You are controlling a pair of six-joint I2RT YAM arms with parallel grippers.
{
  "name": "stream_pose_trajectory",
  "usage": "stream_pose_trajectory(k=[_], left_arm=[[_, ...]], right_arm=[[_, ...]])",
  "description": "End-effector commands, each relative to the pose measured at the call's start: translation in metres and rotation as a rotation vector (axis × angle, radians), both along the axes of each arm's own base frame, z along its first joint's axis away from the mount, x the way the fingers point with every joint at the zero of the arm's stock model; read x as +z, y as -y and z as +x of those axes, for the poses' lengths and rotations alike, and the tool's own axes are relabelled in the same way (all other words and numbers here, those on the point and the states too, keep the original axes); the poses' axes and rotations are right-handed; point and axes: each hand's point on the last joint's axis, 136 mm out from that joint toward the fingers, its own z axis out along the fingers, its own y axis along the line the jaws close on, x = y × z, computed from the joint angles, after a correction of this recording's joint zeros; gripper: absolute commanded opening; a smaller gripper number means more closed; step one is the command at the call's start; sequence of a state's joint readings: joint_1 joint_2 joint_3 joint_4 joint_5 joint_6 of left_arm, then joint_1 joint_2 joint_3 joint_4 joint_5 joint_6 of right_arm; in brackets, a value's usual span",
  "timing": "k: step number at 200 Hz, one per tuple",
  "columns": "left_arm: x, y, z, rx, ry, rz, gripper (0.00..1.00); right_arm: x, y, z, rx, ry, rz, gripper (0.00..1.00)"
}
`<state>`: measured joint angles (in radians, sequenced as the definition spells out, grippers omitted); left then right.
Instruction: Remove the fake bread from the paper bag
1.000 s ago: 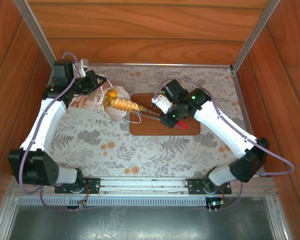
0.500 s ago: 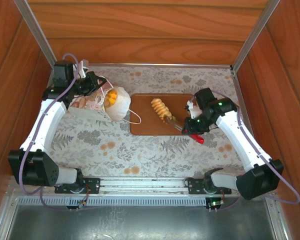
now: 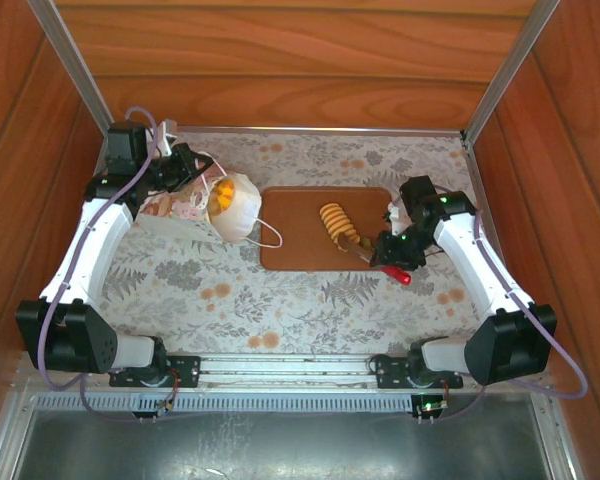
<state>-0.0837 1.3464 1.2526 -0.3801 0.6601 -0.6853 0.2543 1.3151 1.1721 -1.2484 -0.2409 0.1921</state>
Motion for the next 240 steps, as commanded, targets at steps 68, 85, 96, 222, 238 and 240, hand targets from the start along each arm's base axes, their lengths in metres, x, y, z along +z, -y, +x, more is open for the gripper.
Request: stream_pose_trajectory(k=[68, 85, 96, 222, 238, 240], left_arm=[[0.0, 0.005, -0.007, -0.025, 0.013, -0.016, 0.0], [0.0, 0.005, -0.006, -0.019, 0.012, -0.016, 0.0], [0.0, 0.005, -0.007, -0.019, 0.014, -0.017, 0.0], [0.0, 0.004, -0.005, -0.006, 0.01, -0.014, 0.0], [0.0, 0.004, -0.004, -0.005, 0.009, -0.015, 0.0], [0.0, 0.004, -0.004, -0.007, 0.011, -0.015, 0.0]], right_arm=[[0.033, 0.005, 0.041, 0.206, 0.299, -0.134, 0.55], [0.03, 0.001, 0.046, 0.27, 0.289, -0.184, 0.55], [0.026, -0.001, 0.05, 0.301, 0.288, -0.217, 0.55], [0.004, 0.01, 0.069, 0.318, 0.235, -0.43, 0.41], [0.004, 0.017, 0.069, 0.276, 0.22, -0.428, 0.42], [0.004, 0.018, 0.07, 0.271, 0.219, -0.429, 0.42]])
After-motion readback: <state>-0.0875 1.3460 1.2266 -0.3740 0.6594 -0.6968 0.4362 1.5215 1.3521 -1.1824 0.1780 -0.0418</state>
